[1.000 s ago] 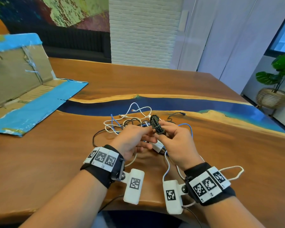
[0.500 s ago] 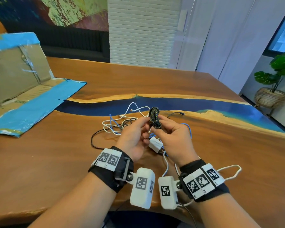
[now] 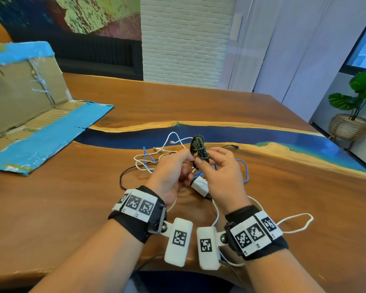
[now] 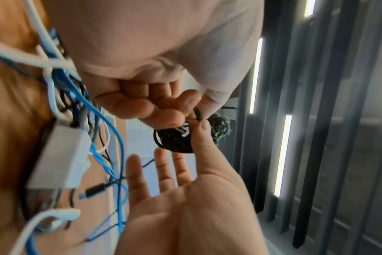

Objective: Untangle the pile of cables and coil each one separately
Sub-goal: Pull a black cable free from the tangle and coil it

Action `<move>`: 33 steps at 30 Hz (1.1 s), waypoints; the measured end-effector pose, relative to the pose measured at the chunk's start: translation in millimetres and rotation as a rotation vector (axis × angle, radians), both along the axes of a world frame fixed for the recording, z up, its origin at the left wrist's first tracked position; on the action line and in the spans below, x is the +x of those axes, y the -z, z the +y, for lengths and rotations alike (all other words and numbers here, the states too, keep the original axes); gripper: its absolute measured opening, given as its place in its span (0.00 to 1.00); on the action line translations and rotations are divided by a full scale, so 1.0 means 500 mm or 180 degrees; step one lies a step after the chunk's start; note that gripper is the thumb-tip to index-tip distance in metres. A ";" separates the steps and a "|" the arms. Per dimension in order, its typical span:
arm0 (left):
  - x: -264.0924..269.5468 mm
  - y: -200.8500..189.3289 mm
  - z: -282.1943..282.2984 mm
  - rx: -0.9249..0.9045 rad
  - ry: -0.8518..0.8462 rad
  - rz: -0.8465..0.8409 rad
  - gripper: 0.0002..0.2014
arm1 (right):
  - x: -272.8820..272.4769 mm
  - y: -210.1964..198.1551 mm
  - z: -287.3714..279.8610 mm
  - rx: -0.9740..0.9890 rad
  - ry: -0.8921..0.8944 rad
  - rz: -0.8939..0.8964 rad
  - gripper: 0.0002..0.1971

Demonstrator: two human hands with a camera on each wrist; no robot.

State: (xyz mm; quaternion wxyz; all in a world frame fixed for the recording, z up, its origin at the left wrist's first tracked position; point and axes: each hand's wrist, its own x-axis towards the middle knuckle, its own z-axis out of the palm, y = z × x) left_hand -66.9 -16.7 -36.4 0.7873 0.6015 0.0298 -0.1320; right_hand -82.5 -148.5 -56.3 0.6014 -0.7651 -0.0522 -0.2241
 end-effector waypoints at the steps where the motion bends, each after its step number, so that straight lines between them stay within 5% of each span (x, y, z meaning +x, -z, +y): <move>1: -0.001 -0.003 0.006 0.0095 0.0093 0.0067 0.10 | -0.004 0.000 0.001 -0.0150 0.0014 -0.0046 0.12; 6: 0.000 -0.008 0.023 0.0502 -0.0237 -0.0670 0.11 | -0.006 0.008 0.000 -0.0179 -0.0120 0.0061 0.10; 14: -0.015 -0.010 0.041 -0.1352 0.0282 -0.0455 0.10 | 0.004 0.001 -0.029 0.0641 -0.0381 0.0608 0.06; 21: -0.008 -0.022 0.024 -0.1185 -0.0520 -0.0385 0.15 | -0.008 0.002 -0.033 0.0830 -0.0541 0.0693 0.10; 26: -0.017 -0.036 0.037 -0.1979 -0.0411 -0.0456 0.17 | -0.015 -0.010 -0.032 0.0716 -0.0624 0.0535 0.07; 30: -0.009 -0.038 0.052 -0.0664 0.0112 -0.0544 0.16 | -0.017 -0.018 -0.045 0.0844 -0.0665 0.0454 0.07; 33: 0.003 -0.032 0.061 -0.0166 -0.0100 -0.0577 0.14 | -0.022 -0.025 -0.047 0.1079 -0.0784 0.0454 0.09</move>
